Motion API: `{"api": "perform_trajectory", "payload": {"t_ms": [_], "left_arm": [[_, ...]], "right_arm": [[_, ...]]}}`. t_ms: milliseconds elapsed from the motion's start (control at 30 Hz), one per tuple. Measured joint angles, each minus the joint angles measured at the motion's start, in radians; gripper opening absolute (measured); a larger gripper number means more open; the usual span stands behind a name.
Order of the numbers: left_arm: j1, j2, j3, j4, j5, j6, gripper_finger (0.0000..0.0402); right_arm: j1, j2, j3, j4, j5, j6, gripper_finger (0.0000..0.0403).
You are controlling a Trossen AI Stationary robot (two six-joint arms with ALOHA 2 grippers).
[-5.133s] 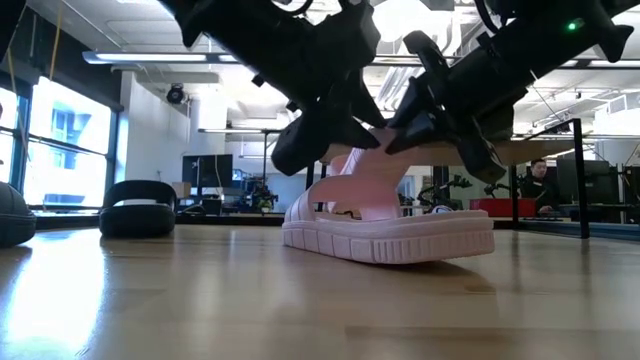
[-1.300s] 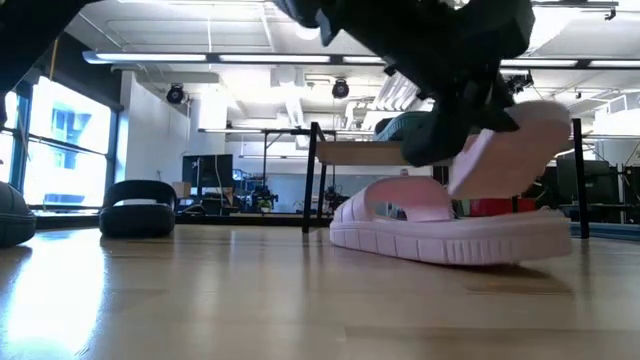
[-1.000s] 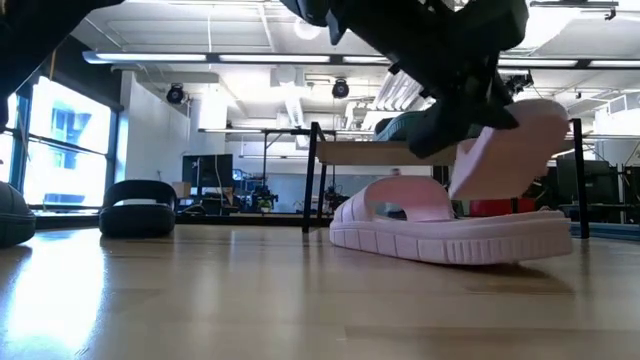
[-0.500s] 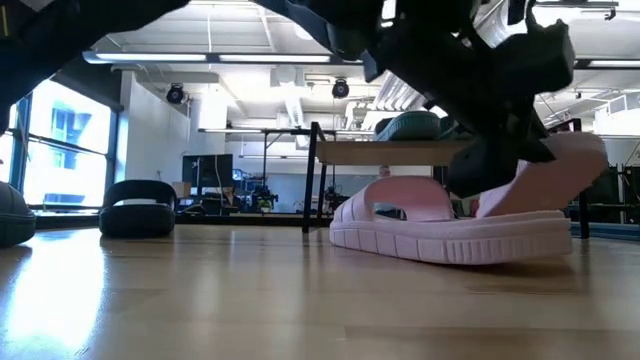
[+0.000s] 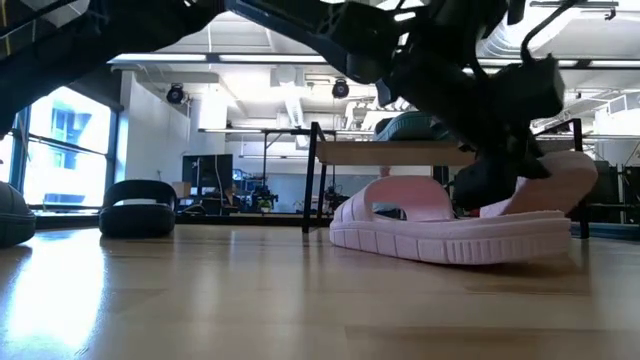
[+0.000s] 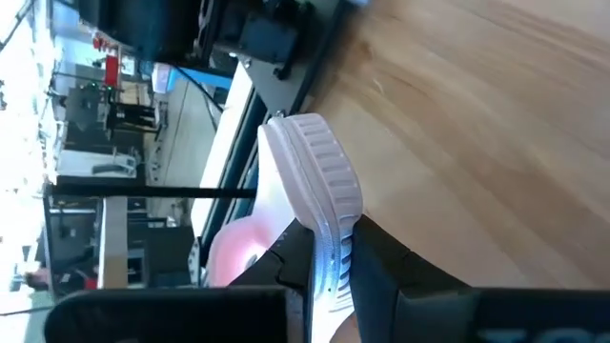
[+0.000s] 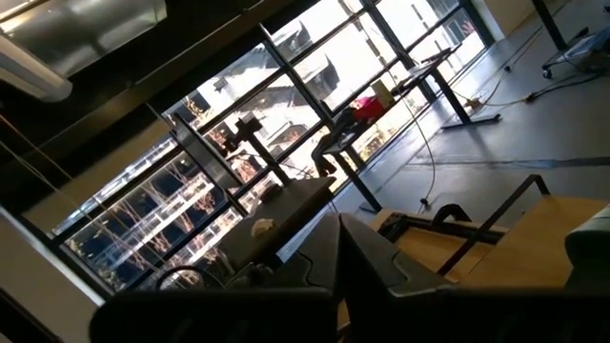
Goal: Pick and place slides into the shelf
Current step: Put the left pink slides under the shelf
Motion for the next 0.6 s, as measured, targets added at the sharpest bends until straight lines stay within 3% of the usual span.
{"api": "perform_trajectory", "payload": {"t_ms": [333, 600], "left_arm": [[0.016, 0.000, 0.000, 0.019, 0.110, -0.014, 0.0030], [0.021, 0.032, 0.002, 0.028, 0.107, -0.021, 0.0035]], "right_arm": [[0.000, 0.000, 0.000, -0.015, -0.016, 0.004, 0.0000], [0.000, 0.000, 0.000, -0.055, -0.016, 0.042, 0.0000]]}}
